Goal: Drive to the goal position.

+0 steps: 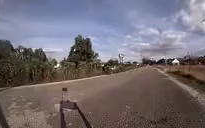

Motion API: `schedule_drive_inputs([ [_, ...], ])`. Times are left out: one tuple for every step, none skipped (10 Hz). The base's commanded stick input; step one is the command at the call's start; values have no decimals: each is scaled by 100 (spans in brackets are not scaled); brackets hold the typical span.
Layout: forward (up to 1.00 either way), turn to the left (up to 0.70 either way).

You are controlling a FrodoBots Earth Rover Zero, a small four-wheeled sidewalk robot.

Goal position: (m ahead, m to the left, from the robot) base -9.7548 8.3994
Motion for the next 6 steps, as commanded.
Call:
schedule_drive_inputs([
  [0,0],
  [0,0],
  [4,0],
  [4,0],
  [0,0],
  [3,0],
])
